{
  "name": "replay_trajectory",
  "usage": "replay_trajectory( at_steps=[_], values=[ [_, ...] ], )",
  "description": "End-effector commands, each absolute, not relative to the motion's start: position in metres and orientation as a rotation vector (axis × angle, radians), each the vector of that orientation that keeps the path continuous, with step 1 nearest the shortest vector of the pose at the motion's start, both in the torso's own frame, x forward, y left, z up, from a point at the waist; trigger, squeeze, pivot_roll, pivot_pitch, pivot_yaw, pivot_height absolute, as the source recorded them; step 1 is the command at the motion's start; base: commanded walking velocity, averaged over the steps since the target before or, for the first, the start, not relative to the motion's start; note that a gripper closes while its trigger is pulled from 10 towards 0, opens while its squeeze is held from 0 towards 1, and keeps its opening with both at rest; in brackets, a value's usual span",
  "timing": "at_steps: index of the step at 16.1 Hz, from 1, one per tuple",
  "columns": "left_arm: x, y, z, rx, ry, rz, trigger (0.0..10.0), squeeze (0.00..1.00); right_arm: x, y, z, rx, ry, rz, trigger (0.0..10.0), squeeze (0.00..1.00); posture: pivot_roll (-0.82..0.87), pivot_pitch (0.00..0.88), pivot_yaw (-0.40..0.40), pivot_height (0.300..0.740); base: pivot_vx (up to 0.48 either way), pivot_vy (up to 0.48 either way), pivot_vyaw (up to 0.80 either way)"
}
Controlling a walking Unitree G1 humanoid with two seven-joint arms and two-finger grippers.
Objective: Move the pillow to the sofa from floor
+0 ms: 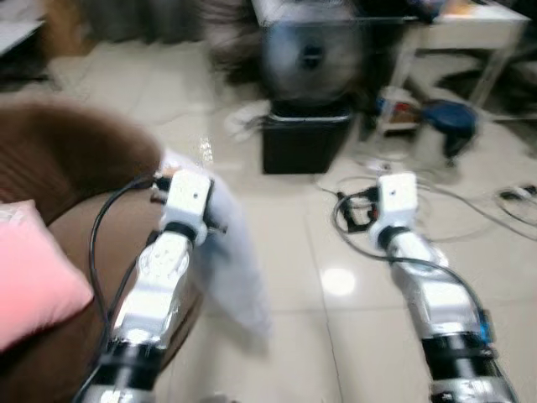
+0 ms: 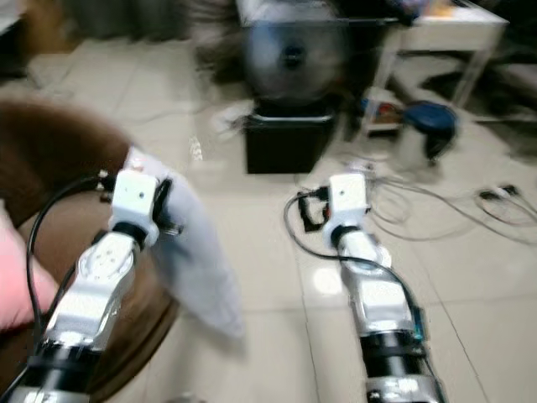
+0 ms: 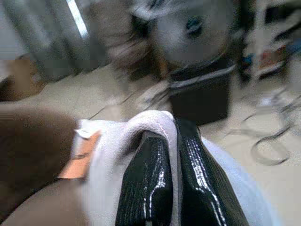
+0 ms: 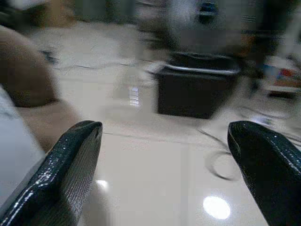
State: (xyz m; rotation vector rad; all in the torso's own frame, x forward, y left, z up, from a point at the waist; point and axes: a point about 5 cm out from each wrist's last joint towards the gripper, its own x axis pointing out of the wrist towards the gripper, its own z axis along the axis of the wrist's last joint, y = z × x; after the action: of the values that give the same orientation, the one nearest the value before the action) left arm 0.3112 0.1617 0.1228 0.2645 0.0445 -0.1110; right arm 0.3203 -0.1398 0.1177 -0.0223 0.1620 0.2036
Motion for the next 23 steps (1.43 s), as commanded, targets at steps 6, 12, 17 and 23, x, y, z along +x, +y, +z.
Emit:
replay_trajectory(
  at_steps=[6,12,17,23],
  values=[
    [0.3147,0.1554,0.1387,0.272,-0.033,-0.119,10.0,0.0,0.3227,-0.1471,0.1201,-0.039,0.152,0.188,10.0,0.0,0.04,0.0,0.034,0.74,0.0,-0.442,0.8],
    [0.3141,0.1545,0.1375,0.272,-0.029,-0.122,10.0,0.0,0.3222,-0.1472,0.1189,-0.041,0.154,0.192,10.0,0.0,0.04,0.0,0.036,0.74,0.0,-0.443,0.8],
    [0.3142,0.1542,0.136,0.258,-0.021,-0.13,10.0,0.0,0.3222,-0.147,0.1182,-0.044,0.156,0.195,10.0,0.0,0.04,0.0,0.036,0.74,0.0,-0.436,0.8],
    [0.3141,0.1578,0.1347,0.212,0.002,-0.101,10.0,0.0,0.3219,-0.1507,0.1161,0.003,0.168,0.157,10.0,0.0,0.04,0.0,0.036,0.74,0.0,0.308,0.34]
  ],
)
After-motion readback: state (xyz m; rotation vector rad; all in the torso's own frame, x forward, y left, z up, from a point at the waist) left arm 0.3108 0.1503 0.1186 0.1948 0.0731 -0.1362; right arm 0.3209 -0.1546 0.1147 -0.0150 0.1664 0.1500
